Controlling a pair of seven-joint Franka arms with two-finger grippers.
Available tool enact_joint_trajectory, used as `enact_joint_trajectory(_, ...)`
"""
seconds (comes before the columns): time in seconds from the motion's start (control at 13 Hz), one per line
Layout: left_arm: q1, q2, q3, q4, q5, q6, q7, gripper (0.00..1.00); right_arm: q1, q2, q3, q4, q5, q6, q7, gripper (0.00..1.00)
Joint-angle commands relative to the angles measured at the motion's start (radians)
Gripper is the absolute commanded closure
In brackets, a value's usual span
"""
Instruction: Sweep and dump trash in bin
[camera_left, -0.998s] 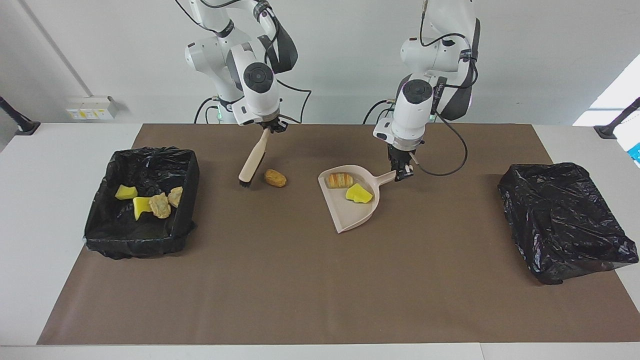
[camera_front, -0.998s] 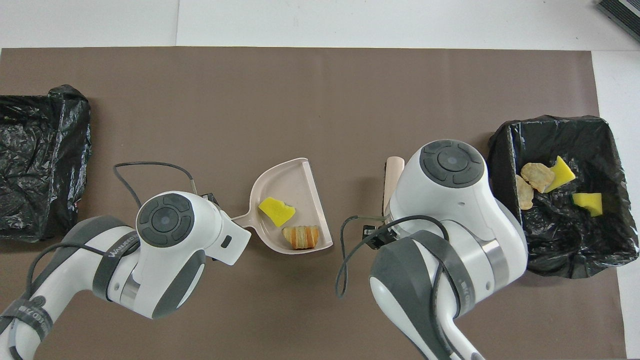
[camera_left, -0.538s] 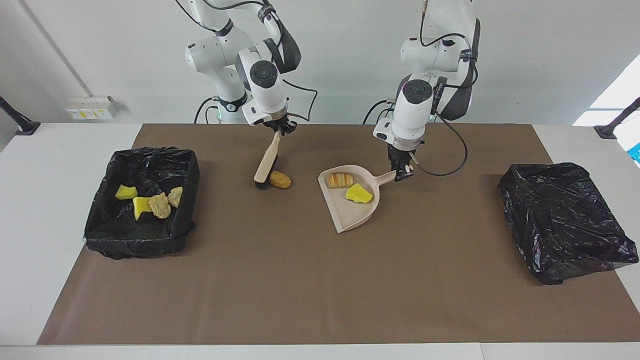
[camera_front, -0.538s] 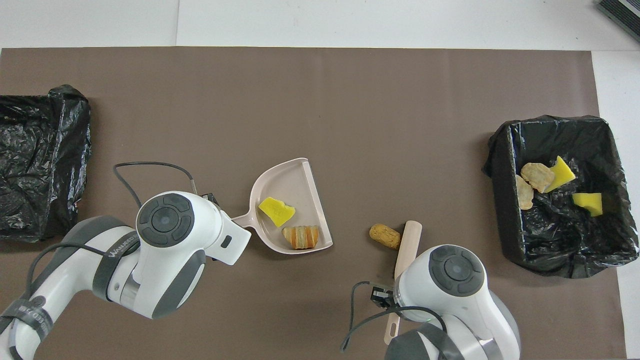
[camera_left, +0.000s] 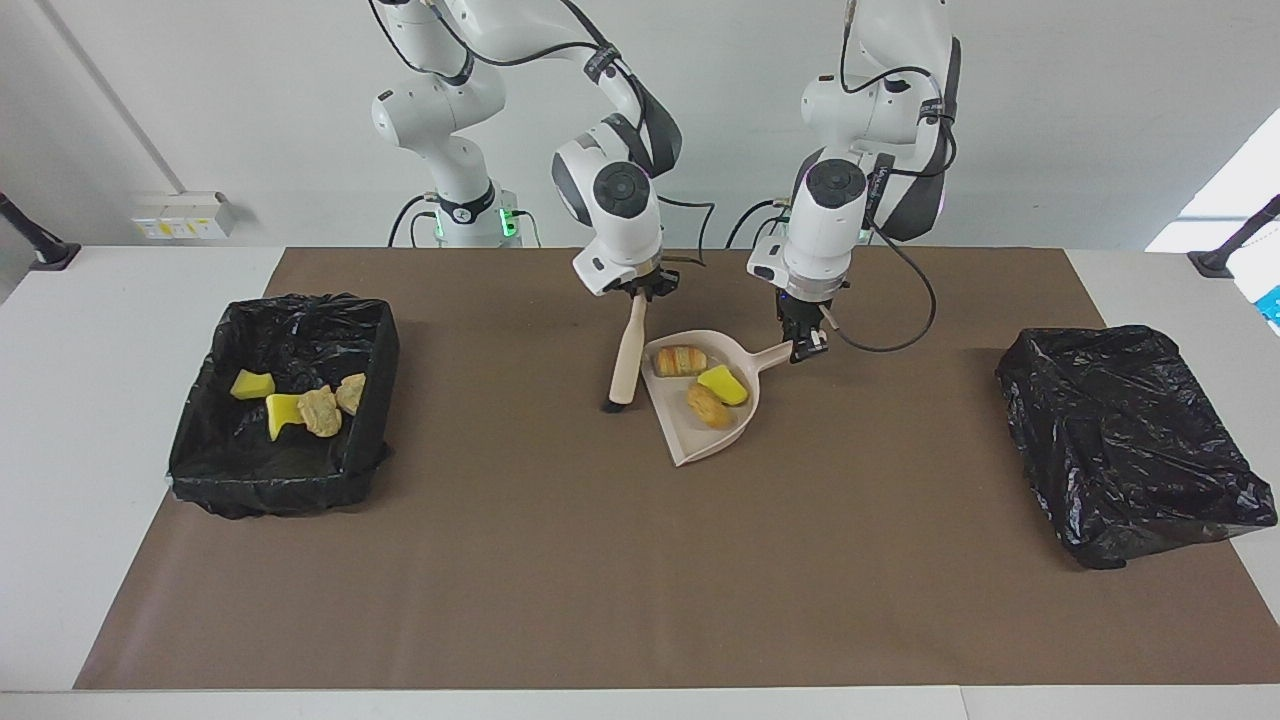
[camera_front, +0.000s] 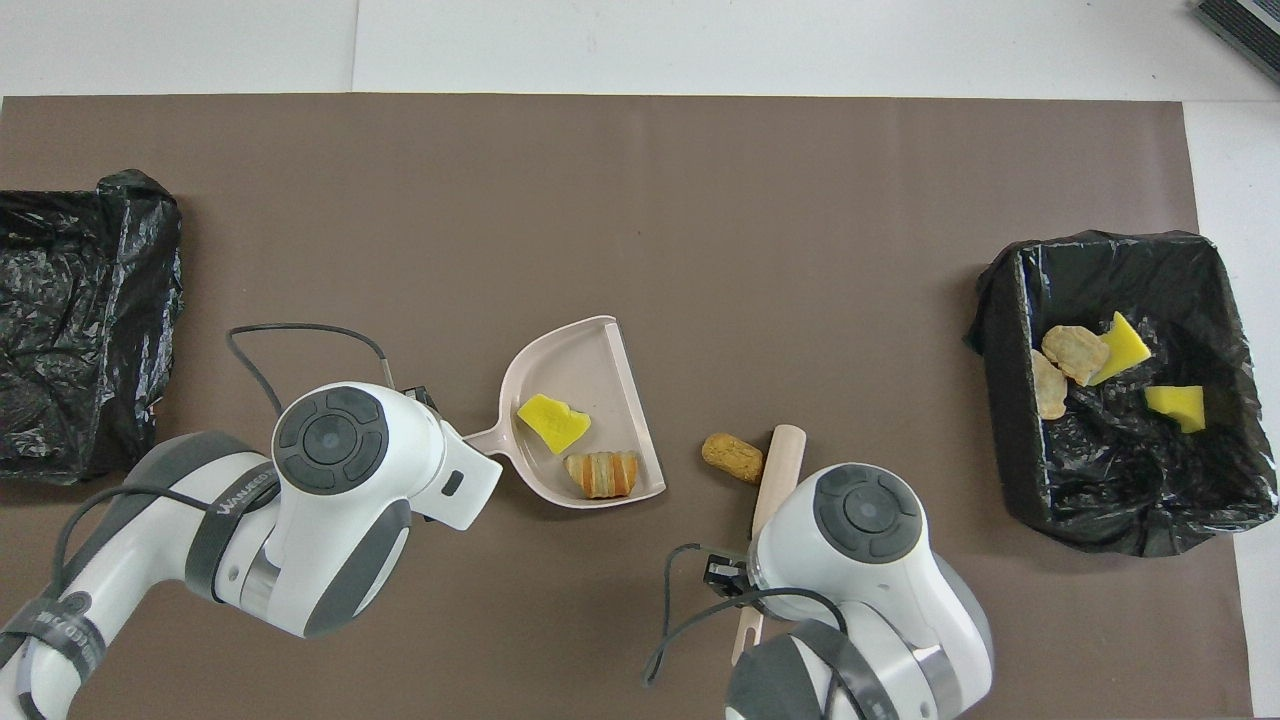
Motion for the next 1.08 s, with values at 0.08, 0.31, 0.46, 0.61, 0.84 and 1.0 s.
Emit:
enact_joint_trajectory(0.08, -0.004, -0.011, 0.009, 0.003, -0.007, -0.029, 0.01, 1.0, -0.006, 0.043, 0.02, 0.094, 0.109, 0.012, -0.231, 1.0)
enact_joint_trajectory(0.31, 0.0, -0.01, 0.009, 0.005, -0.007, -0.027, -0.013, 1.0, -0.022, 0.023, 0.018, 0.104, 0.096, -0.039, -0.25, 1.0)
enact_joint_trajectory(0.46, 0.02, -0.011, 0.013, 0.017, -0.008, -0.026, -0.007, 1.0, -0.029, -0.006, 0.011, 0.104, 0.053, -0.078, -0.282, 1.0)
enact_joint_trajectory(0.61, 0.036, -0.017, 0.016, 0.031, -0.027, -0.026, 0.002, 1.0, -0.051, -0.048, 0.009, 0.104, -0.064, -0.15, -0.29, 1.0)
enact_joint_trajectory(0.84, 0.082, -0.045, 0.023, 0.034, -0.045, -0.035, 0.074, 1.0, -0.103, -0.101, 0.008, 0.107, -0.163, -0.231, -0.34, 1.0)
enact_joint_trajectory(1.0, 0.141, -0.069, 0.024, 0.055, -0.08, -0.106, 0.176, 1.0, -0.126, -0.12, 0.008, 0.116, -0.165, -0.245, -0.325, 1.0)
